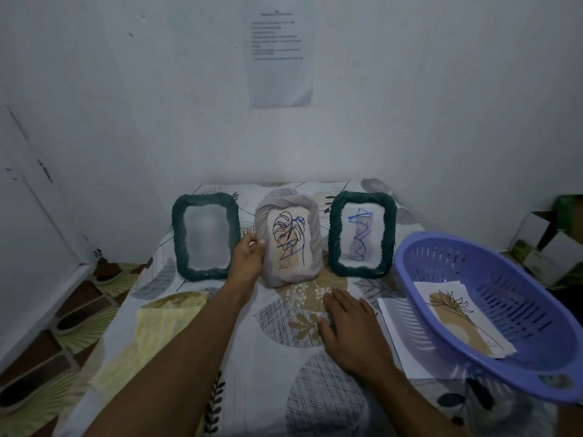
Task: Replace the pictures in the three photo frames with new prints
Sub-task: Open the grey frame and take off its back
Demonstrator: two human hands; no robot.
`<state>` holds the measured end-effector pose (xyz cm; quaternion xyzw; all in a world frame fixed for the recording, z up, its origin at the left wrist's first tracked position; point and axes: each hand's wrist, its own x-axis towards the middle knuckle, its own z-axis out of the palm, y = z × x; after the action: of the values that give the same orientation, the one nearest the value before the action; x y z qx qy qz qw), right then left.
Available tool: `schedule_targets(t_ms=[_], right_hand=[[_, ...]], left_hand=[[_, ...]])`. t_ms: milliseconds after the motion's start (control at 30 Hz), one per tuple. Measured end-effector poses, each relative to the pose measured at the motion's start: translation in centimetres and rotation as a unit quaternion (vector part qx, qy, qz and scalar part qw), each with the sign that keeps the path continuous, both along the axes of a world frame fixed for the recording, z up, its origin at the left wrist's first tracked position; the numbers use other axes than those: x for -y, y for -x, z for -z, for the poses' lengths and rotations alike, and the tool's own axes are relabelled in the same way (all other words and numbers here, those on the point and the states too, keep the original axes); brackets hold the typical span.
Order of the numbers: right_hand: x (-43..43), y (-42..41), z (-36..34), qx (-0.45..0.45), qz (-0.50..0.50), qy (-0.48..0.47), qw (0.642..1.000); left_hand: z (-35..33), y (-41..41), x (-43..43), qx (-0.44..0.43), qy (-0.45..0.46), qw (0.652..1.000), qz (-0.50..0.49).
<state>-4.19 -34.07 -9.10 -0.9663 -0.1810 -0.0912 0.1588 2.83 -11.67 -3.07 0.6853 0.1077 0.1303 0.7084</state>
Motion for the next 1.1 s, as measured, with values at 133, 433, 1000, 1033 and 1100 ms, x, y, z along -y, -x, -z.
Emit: schedule_targets(t_ms=[133,433,1000,1033,1100], right_hand=[[-0.2,0.4,-0.5,0.012,-0.003,-0.035,0.999],[-1.4,2.1,-5.5,0.141,-0.023,-0.200,0.969],[-3.9,2.8,-13.8,-0.099,0.057,-0.558,0.822],[-3.4,2.8,-13.7,-0.116,0.048,-0.568,0.814],[-2.7,2.7,-13.2,-0.135,0.034,-0.574,0.807]], left_hand=[[-0.8,2.0,-0.6,0.034,0.005,0.999,0.018],[-1.7,9.4,-0.5,0.082,0.021,0.996,0.012],[-4.4,15.6,2.6,0.239,-0.316,0.916,-0.061],[-4.6,15.4,2.1,0.234,-0.328,0.911,-0.087],[-5.0,14.8,1.3,0.198,-0.358,0.908,-0.090]])
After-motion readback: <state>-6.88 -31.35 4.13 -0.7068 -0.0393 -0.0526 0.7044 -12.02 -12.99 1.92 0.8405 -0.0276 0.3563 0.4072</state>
